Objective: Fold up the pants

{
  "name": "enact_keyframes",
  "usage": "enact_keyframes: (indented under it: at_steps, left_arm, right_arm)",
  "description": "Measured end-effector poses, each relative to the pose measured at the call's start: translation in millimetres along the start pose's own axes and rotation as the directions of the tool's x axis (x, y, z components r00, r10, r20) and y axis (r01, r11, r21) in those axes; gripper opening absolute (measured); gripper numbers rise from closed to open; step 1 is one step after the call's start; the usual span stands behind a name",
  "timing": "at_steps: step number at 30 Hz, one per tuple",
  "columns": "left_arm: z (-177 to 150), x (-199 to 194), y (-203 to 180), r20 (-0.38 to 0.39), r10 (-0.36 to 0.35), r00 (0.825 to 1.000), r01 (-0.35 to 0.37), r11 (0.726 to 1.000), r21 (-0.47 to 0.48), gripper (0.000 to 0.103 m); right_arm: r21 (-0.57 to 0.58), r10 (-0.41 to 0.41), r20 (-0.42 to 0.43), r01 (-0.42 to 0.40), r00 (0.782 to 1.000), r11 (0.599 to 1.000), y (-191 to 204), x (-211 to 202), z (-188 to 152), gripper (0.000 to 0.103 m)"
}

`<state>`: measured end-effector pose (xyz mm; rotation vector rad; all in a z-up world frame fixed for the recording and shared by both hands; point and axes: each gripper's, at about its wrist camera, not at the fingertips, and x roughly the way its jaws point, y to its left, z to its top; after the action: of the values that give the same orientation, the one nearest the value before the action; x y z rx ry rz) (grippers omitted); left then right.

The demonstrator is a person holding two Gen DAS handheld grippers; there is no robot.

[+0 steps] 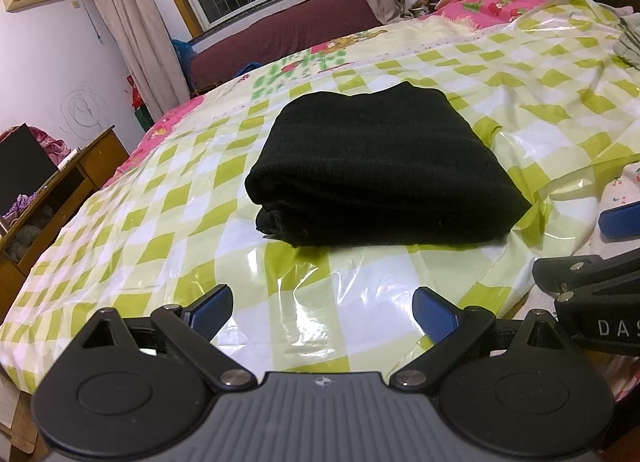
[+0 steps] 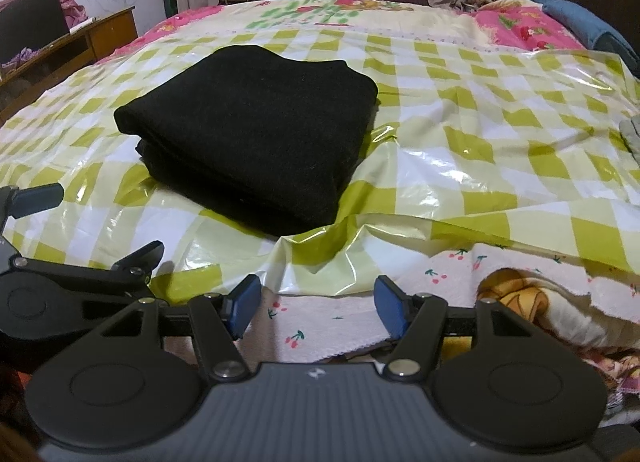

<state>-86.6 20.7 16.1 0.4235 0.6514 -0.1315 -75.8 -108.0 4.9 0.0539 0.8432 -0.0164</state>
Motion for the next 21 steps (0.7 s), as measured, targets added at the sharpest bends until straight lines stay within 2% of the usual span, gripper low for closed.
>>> enact_keyframes:
  at_steps: [21]
  left_arm:
    - [-0.1,0.0,-0.3,0.001,0.003,1.000,-0.003,1.000,0.003,0.103]
  right_arm:
    - [-0.022,-0.020,0.011,0.020,1.000,1.000,3.9,-1.1,-1.2,0.064]
